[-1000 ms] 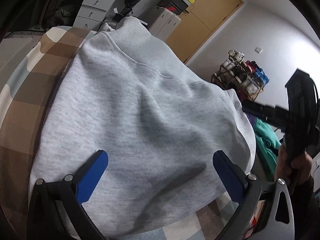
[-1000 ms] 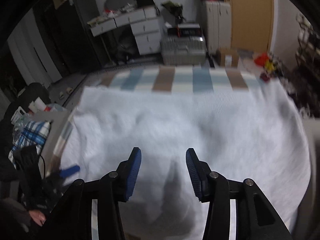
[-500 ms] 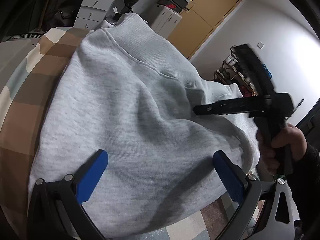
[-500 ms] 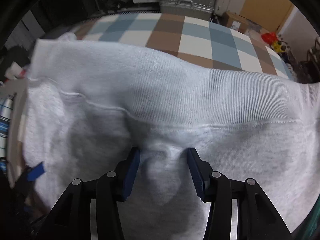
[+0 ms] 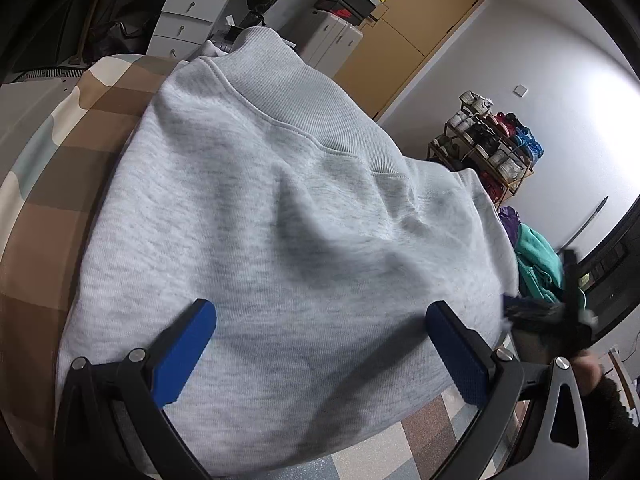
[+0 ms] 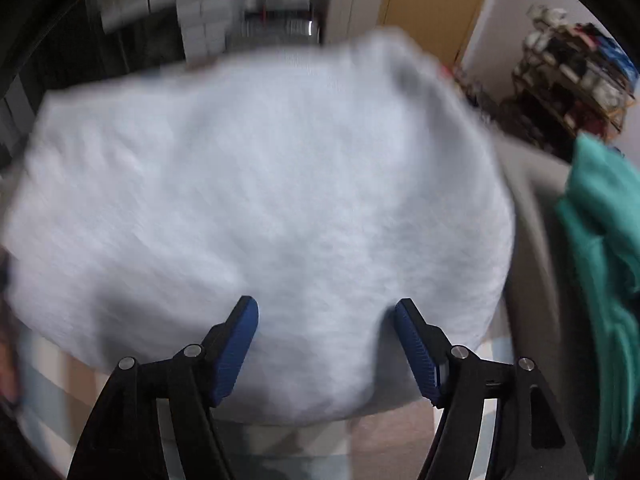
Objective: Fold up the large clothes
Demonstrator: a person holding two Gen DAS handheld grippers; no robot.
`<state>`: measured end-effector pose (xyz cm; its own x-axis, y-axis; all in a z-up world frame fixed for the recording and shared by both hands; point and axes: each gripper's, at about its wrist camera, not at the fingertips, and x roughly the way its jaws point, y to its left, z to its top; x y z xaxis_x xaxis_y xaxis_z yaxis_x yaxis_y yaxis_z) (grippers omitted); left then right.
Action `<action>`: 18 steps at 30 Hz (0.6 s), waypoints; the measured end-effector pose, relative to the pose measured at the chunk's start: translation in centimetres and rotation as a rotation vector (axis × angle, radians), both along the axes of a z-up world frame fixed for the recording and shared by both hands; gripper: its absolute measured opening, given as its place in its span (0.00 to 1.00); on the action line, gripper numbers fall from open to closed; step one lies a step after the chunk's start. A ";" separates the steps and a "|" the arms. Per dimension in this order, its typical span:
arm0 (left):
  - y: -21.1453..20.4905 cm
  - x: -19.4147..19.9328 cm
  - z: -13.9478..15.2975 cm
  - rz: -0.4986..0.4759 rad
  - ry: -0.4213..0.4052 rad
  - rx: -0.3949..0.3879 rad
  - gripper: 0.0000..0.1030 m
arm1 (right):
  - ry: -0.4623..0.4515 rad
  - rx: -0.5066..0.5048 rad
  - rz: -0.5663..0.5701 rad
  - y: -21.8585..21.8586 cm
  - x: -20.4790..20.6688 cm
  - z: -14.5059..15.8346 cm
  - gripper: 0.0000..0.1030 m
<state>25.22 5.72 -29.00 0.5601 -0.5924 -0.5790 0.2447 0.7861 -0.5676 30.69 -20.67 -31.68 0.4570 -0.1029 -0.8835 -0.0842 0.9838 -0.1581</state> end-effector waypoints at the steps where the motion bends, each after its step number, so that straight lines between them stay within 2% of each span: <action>1: 0.0 0.0 0.1 0.001 -0.002 0.003 0.99 | -0.047 0.019 0.009 -0.2 -0.2 -0.2 0.69; 3: 0.0 0.0 0.0 0.002 -0.002 0.001 0.99 | -0.058 -0.001 0.007 0.4 0.3 -0.3 0.69; 6: 0.0 0.0 0.1 0.003 -0.002 0.000 0.99 | -0.018 0.027 -0.029 0.3 1.2 0.0 0.69; 7: 0.0 0.0 0.1 0.004 -0.002 0.001 0.99 | -0.005 0.032 -0.034 0.3 1.5 0.4 0.65; 8: 0.0 0.0 0.1 0.005 -0.003 0.001 0.99 | -0.012 0.038 -0.026 0.5 1.8 1.5 0.45; 9: 0.0 0.0 0.1 0.005 -0.002 -0.001 0.99 | -0.062 0.036 -0.002 1.0 2.0 3.0 0.35; 10: 0.0 0.0 0.1 0.005 -0.002 -0.002 0.99 | -0.128 0.028 0.020 1.5 2.0 4.9 0.33; 12: 0.0 0.0 0.0 0.005 -0.003 0.000 0.99 | -0.252 0.049 0.072 3.1 2.5 7.7 0.39; 13: 0.0 0.0 -0.1 0.005 -0.003 0.000 0.99 | -0.253 0.061 0.106 3.6 3.0 8.5 0.44; 15: 0.0 0.0 -0.1 0.005 -0.003 -0.002 0.99 | -0.185 0.047 0.154 5.4 6.1 8.0 0.41; 18: 0.0 0.0 -0.1 0.005 -0.003 -0.003 0.99 | -0.067 0.016 0.120 5.6 11.4 4.5 0.41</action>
